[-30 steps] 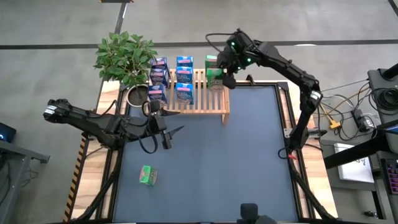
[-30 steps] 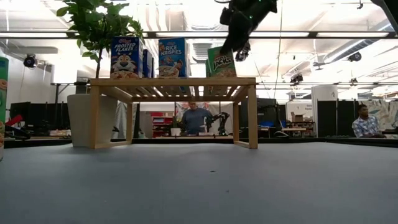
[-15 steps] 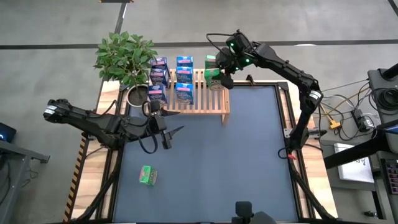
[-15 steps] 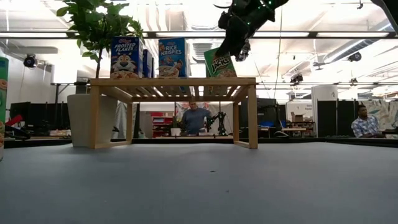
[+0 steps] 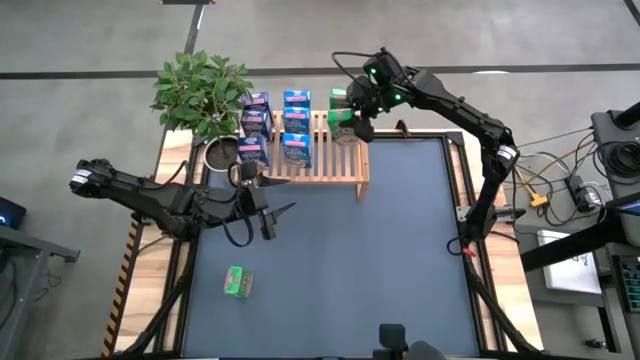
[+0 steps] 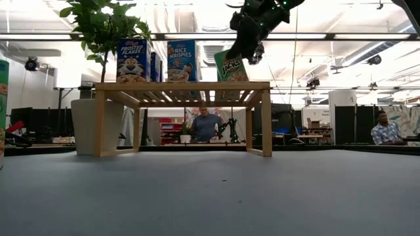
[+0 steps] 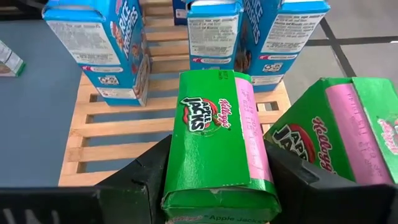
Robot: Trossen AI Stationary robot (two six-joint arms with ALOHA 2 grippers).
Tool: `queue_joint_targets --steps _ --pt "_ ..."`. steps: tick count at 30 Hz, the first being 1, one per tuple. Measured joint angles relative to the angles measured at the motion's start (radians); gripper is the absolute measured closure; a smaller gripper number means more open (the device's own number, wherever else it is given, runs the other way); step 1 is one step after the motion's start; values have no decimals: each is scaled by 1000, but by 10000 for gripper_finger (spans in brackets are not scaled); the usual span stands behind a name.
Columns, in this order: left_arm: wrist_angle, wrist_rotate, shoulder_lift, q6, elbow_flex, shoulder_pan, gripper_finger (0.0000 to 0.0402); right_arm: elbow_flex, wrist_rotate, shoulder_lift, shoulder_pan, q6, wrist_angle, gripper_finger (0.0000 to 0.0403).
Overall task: Stack cereal on shelf
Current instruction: Put the top green cereal box on the shelf aligned with the green cereal box
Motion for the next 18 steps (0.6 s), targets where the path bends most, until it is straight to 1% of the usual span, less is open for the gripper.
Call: queue_joint_targets --steps 7,13,18 --pt "6 0 0 0 1 0 161 0 -51 -1 5 6 -2 253" --pt "10 0 0 0 1 0 161 0 -54 -1 11 -8 13 257" --pt "10 0 0 0 1 0 161 -45 -122 -16 25 -8 79 260"
